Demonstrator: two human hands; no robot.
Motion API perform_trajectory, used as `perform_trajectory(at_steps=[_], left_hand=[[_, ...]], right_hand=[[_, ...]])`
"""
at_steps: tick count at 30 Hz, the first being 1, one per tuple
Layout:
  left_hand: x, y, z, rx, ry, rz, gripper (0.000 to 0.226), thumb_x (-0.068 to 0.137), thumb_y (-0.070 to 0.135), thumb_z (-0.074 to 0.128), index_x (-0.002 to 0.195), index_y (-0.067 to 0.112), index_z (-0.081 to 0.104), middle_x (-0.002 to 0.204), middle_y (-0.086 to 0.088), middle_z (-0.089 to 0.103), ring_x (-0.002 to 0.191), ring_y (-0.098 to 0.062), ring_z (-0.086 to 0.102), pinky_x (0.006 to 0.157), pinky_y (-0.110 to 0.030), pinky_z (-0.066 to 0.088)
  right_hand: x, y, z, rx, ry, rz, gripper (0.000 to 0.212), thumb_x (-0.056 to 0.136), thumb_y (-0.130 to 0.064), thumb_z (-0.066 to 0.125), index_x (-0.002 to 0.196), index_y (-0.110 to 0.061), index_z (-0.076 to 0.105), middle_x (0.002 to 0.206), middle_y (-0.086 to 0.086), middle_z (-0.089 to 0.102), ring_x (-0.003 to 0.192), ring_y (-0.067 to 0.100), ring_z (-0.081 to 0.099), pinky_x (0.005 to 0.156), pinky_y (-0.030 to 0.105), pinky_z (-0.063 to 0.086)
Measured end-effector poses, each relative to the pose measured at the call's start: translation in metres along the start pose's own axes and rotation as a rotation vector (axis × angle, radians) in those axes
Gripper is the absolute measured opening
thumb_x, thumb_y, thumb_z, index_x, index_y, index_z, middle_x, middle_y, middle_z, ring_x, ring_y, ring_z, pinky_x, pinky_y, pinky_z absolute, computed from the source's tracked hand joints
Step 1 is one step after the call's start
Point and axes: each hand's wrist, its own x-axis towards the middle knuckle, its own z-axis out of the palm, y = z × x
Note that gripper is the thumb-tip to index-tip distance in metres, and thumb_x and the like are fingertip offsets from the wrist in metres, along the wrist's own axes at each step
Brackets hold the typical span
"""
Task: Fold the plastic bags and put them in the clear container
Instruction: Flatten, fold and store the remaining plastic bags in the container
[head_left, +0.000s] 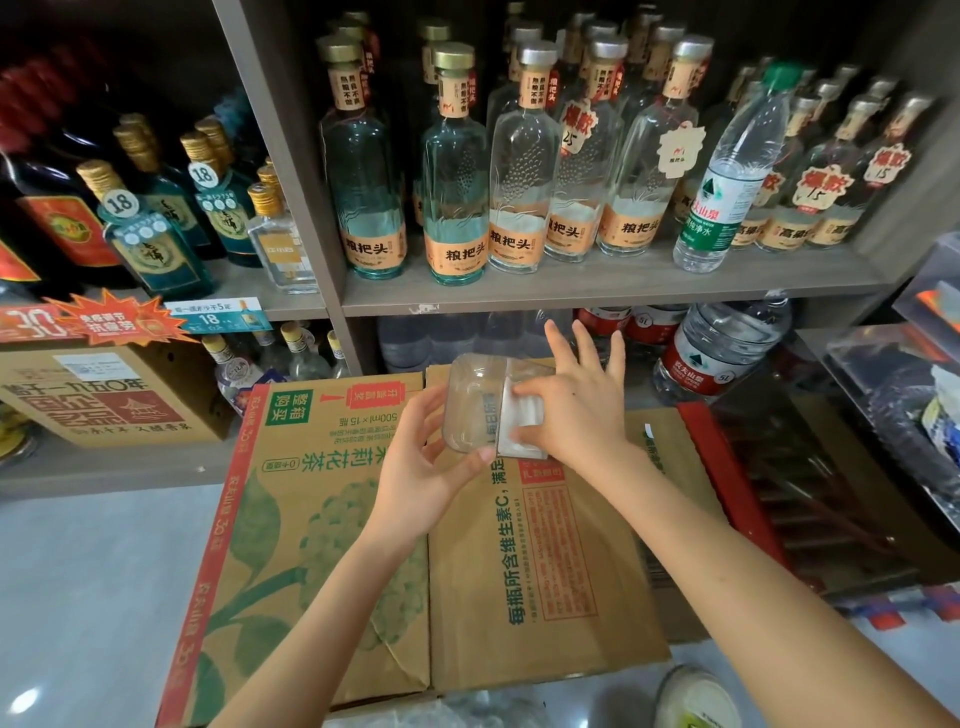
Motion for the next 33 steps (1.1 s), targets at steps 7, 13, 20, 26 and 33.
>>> perform_trajectory(at_steps=[7,13,20,26,33], left_hand=[[0.001,0.001,0.0,0.019,-0.007,-0.005,0.071,0.062,0.046,0.08,0.123,0.046,0.044,0.135,0.016,0.052,0.125,-0.005,0.051,0.103,-0.027,0.043],[0.007,0.001,0.004,0.043,0.003,-0.036,0.065,0.071,0.035,0.078,0.126,0.042,0.044,0.132,0.014,0.055,0.123,-0.007,0.053,0.107,-0.041,0.043],[0.029,0.015,0.013,0.107,0.019,-0.099,0.069,0.086,0.027,0.071,0.145,0.023,0.036,0.133,0.013,0.053,0.122,-0.01,0.051,0.107,-0.042,0.042],[0.04,0.025,0.013,0.206,0.013,-0.163,0.074,0.087,0.038,0.068,0.149,0.023,0.03,0.15,-0.002,0.039,0.134,-0.018,0.04,0.107,-0.034,0.036],[-0.057,0.004,-0.045,0.703,0.113,0.0,0.056,0.092,0.043,0.057,0.14,0.017,0.045,0.14,-0.003,0.051,0.13,-0.021,0.045,0.105,-0.038,0.035]], right_hand=[[0.003,-0.001,0.004,0.028,0.006,0.018,0.047,0.071,-0.061,0.071,0.115,-0.046,0.063,0.161,0.004,0.007,0.147,0.031,0.001,0.115,0.056,-0.009],[-0.007,0.017,-0.001,0.235,0.013,0.049,0.052,0.071,-0.065,0.067,0.12,-0.046,0.061,0.16,0.002,0.014,0.147,0.023,0.006,0.116,0.05,-0.008],[-0.055,0.042,-0.013,0.528,0.162,0.245,0.037,0.079,-0.05,0.069,0.114,-0.037,0.067,0.15,-0.002,0.038,0.138,0.021,0.029,0.116,0.048,0.008],[-0.11,0.031,-0.006,0.679,0.215,0.279,0.027,0.078,-0.043,0.072,0.103,-0.032,0.072,0.13,-0.004,0.056,0.123,0.017,0.048,0.107,0.045,0.027],[-0.191,-0.015,0.014,0.908,0.326,0.207,0.03,0.08,-0.052,0.059,0.092,-0.028,0.071,0.1,-0.02,0.06,0.099,0.004,0.057,0.09,0.037,0.047]])
